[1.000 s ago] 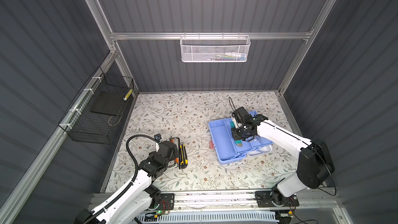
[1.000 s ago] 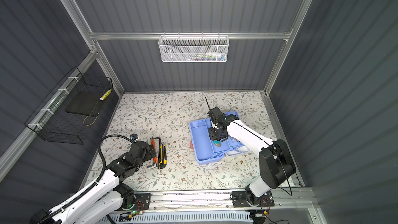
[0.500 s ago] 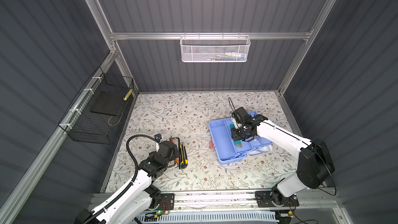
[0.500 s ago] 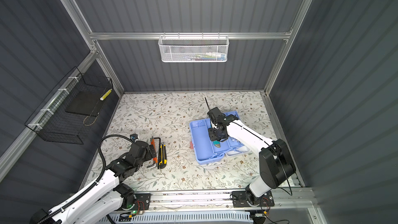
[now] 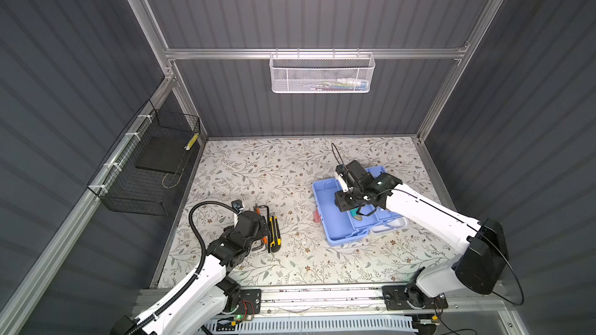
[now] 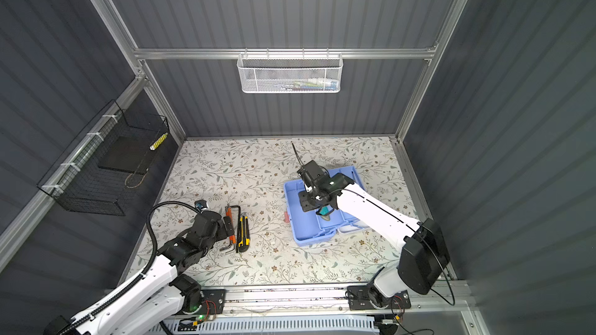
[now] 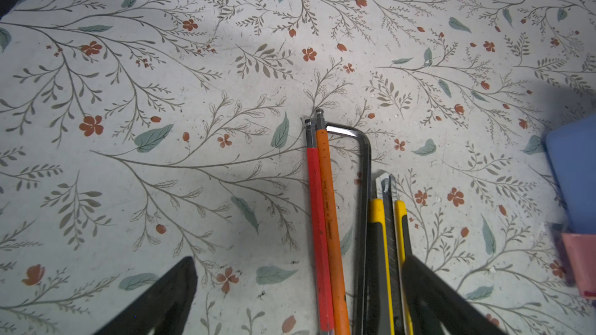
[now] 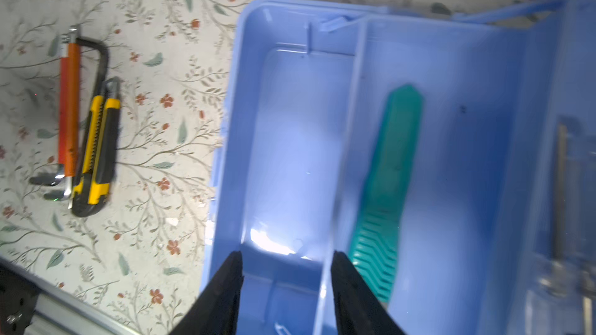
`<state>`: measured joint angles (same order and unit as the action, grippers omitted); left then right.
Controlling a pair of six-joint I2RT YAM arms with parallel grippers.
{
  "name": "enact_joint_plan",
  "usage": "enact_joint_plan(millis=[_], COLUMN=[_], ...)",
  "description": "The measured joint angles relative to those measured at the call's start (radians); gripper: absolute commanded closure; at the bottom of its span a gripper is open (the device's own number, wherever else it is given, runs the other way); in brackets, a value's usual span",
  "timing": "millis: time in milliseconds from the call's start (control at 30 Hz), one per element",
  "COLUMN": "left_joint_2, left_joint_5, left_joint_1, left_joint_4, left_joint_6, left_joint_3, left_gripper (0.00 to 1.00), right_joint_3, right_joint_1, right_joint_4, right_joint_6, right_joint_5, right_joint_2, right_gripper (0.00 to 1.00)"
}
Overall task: Pack the tool kit
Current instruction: 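Move the right gripper back to the yellow-black box cutter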
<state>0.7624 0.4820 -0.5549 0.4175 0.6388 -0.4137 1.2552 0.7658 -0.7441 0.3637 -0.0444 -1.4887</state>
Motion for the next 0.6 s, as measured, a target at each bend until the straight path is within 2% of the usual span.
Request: enact_joint_plan(millis=[167, 333, 600], left_joint_2=[-0.056, -0.068, -0.100], left_joint_5=[0.000, -0.003, 0.026], left_joint_1=[0.000, 0.000, 0.000], left_joint_4=[0.000, 0.000, 0.016], left_joint_6=[0.000, 0.000, 0.016], left_joint_3=[0.002, 0.011, 0.018], left_gripper=[0.01, 0.01, 0.01], right_joint_3=[0.048, 0.131, 0.374], right_joint_1=[0.137, 0.184, 0.304], right_joint_4=[0.084, 0.128, 0.145], right_joint_6=[0.058, 0.104, 0.123], right_joint_5=[0.062, 0.107, 0.111], right_joint_2=[-0.080, -0.225, -0.520], right_gripper=[0.50, 0.49, 0.47])
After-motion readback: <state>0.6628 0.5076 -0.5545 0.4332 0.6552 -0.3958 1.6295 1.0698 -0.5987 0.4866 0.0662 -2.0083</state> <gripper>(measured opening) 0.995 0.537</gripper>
